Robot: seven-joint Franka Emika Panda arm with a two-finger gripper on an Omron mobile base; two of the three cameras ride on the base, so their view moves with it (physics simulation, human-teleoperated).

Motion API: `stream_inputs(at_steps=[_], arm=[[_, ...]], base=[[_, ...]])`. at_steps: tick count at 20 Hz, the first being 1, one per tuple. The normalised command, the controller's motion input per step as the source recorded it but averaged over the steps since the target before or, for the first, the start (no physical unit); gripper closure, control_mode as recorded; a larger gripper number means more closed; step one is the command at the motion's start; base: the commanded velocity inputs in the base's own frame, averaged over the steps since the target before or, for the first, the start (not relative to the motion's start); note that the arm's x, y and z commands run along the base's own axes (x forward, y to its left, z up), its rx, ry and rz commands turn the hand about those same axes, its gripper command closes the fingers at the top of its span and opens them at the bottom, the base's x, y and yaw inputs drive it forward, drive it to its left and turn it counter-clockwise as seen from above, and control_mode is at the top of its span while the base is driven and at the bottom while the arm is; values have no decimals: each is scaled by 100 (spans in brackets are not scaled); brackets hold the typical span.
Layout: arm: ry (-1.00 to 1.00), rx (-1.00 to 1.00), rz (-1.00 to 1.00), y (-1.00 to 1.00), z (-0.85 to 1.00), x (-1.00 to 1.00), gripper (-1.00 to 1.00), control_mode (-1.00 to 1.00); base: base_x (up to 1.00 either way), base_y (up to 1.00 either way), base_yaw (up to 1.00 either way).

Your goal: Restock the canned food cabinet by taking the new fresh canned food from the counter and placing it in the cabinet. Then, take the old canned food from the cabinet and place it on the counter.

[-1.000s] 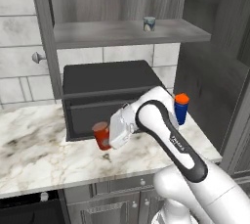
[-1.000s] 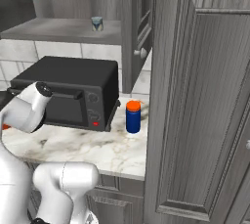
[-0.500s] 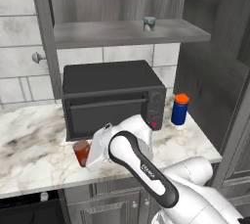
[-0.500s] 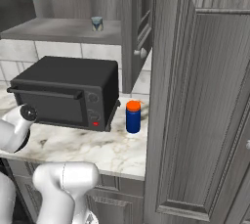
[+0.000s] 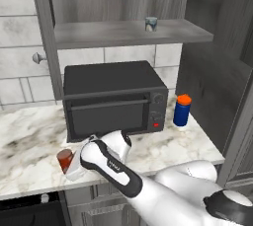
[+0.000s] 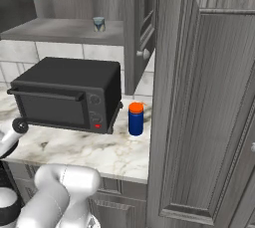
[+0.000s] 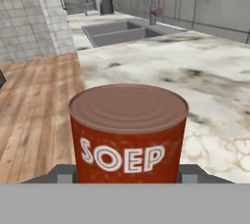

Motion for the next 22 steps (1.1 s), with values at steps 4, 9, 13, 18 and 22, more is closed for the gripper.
stream_inputs(at_steps=[4,9,13,18,22], arm=[[0,0,0,47,-33,53,100,-100],[0,0,0,33,-33,68,100,-100],[-1,0,-1,22,-23,54,-100,-100],[0,1,-2,2,0,17,-100,-100],[0,3,-4,0,9,10,-100,-100]], base=[[0,0,0],[0,0,0],[0,0,0],[0,0,0],[0,0,0]])
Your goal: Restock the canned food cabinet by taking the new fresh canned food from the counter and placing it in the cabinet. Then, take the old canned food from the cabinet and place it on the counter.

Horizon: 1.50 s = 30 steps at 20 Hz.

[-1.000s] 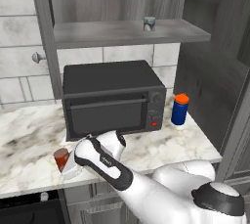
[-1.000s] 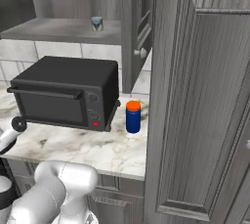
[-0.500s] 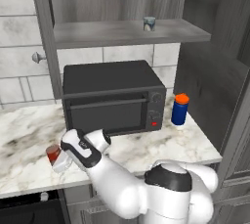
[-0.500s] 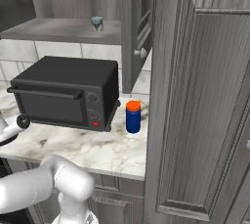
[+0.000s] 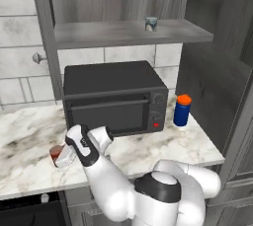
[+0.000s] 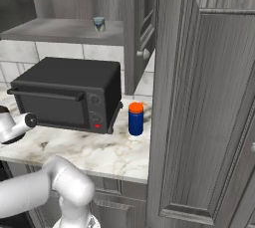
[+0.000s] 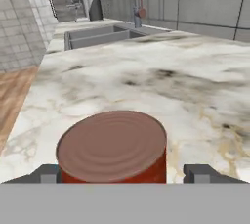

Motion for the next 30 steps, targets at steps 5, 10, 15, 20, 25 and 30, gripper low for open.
stream_inputs(at_steps=[5,10,15,20,25,30], arm=[[1,1,-9,-3,83,-14,-100,-100],[0,5,-8,-42,100,-58,-100,-100],[-7,10,-11,-92,100,-92,-100,-100],[-7,6,-11,-100,100,-100,-100,-100],[-9,0,-2,-87,100,-98,-100,-100],[-7,0,0,-65,100,-73,-100,-100]], base=[[0,0,0],[0,0,0],[0,0,0],[0,0,0],[0,0,0],[0,0,0]])
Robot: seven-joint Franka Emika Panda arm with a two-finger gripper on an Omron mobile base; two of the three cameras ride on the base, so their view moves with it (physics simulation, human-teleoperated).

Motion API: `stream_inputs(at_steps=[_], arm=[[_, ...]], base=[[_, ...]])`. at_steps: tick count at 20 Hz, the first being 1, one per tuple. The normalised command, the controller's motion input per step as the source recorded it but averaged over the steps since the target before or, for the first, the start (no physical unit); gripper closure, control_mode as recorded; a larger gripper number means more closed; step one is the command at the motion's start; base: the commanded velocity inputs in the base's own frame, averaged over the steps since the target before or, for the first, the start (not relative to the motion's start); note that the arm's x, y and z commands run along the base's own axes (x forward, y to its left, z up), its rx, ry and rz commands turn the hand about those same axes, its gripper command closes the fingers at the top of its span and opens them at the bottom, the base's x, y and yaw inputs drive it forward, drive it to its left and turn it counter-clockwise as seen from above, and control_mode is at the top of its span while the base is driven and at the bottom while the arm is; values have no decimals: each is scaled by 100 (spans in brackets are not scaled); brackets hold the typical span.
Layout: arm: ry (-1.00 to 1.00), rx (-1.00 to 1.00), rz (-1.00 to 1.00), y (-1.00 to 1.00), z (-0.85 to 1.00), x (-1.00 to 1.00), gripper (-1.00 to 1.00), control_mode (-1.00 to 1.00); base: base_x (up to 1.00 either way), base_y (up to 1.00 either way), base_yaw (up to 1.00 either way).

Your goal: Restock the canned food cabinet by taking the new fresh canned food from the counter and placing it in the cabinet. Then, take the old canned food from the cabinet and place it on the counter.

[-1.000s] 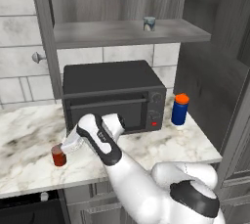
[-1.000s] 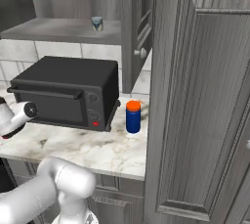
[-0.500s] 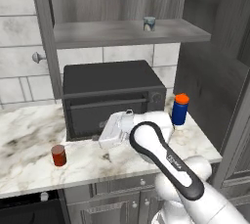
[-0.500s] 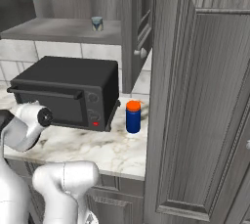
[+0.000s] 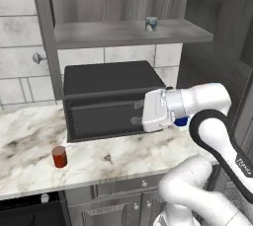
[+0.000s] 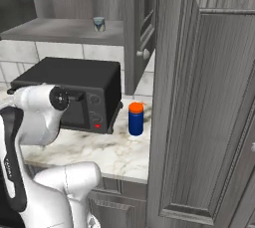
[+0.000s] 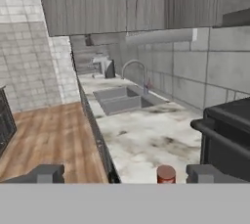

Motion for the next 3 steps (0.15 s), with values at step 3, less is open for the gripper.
stream_inputs(at_steps=[3], arm=[[1,2,7,-15,54,-40,-100,-100]], base=[[0,0,0]])
